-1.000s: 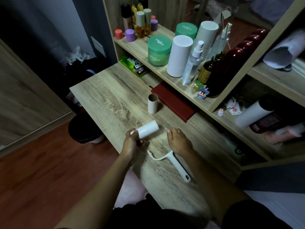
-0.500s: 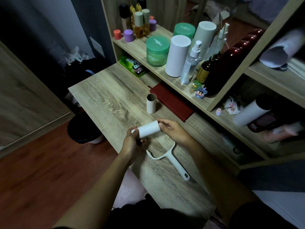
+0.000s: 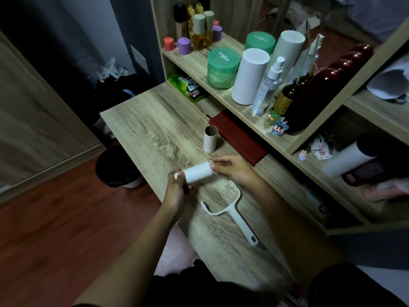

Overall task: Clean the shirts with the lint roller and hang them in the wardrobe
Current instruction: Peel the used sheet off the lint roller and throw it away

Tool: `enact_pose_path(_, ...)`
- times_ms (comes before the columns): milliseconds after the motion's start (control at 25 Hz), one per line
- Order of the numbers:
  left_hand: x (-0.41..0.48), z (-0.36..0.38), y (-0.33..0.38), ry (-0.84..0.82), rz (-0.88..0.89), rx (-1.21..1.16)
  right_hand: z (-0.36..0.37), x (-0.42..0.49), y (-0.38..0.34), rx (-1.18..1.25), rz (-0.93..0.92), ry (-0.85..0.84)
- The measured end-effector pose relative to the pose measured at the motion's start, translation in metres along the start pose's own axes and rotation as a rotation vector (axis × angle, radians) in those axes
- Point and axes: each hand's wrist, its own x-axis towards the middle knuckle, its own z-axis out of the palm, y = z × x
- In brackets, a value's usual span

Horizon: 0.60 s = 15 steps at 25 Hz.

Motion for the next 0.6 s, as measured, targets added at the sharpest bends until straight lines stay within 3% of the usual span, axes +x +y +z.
enact_pose_path(160,0.007,-0.006,0.0,0.029,0.018,0.061,-0.013,0.014,0.003,-0.365,-0.034,0.185)
enact_pose_path(280,0.013,-0.013,0.0,0.049,0.022,0.085,-0.014,0.026,0.015,-0.628,0.001,0.163)
enact_pose_path(600,0.011,-0.028,-0.003,0.083,0.009,0.088,0.002,0.036,0.045,-0.681,-0.039,0.161)
